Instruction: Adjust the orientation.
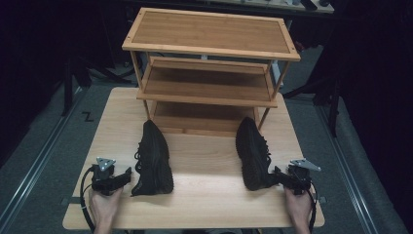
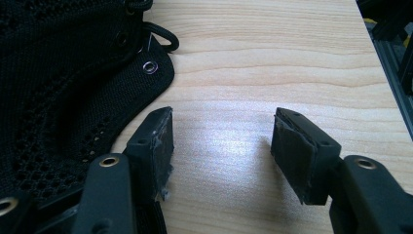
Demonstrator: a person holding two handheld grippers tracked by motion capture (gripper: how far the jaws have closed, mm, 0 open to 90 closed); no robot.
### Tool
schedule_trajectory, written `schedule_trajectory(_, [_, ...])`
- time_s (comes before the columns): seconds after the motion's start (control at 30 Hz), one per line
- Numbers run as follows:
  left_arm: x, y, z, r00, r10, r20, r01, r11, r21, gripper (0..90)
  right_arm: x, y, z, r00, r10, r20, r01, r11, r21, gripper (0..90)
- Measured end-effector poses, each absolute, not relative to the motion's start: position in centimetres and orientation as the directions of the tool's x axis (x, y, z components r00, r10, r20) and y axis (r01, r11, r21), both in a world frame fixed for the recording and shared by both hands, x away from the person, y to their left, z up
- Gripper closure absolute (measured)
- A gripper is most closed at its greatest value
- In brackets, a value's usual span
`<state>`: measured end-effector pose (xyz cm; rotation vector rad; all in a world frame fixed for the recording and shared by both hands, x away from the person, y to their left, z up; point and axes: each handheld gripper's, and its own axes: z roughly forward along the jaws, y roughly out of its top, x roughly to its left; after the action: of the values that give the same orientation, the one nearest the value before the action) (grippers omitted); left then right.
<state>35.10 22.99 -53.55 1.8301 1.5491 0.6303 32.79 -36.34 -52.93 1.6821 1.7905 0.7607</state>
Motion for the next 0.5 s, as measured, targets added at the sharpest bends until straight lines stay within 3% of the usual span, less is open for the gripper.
schedule_trajectory(0.5, [34.5,21.9,-51.8,0.252,0.961,-0.118,0.641,-0.074,0.764,23.3,32.8,-36.3,-52.9,-0.050,0.999,-0.016,0.683,0.046,0.729,41.0])
